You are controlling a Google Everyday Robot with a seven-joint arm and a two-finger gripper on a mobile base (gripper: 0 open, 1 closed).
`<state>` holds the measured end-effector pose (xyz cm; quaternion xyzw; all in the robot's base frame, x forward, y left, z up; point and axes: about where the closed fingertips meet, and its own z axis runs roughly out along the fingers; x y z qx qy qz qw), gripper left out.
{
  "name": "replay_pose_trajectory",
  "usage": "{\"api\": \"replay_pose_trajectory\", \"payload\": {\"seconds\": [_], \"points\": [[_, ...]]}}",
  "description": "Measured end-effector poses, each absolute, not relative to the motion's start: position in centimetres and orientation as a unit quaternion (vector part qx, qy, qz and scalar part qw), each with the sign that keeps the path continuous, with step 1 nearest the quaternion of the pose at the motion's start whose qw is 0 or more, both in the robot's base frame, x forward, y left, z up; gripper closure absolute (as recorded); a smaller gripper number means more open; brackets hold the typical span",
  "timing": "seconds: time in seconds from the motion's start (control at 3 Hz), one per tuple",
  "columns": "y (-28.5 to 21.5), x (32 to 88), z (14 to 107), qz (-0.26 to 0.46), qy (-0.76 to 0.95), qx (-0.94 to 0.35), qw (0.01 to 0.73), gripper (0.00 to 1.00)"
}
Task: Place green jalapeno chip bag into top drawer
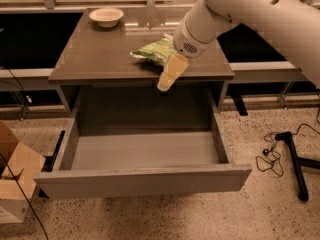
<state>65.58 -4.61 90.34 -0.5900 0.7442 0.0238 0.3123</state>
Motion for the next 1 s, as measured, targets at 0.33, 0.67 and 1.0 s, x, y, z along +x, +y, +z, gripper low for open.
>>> {"api": "replay_pose_trajectory", "payload": {"seconds": [0.33, 0.67, 1.0], "points": [[-3.9, 69.6, 89.7, 0.018, 0.749, -0.569, 0.340, 0.00], [-2.9, 73.1, 88.9, 0.023, 0.750, -0.558, 0.354, 0.00], [-2.0, 76.4, 87.4, 0.032, 0.755, -0.553, 0.352, 0.00]]}}
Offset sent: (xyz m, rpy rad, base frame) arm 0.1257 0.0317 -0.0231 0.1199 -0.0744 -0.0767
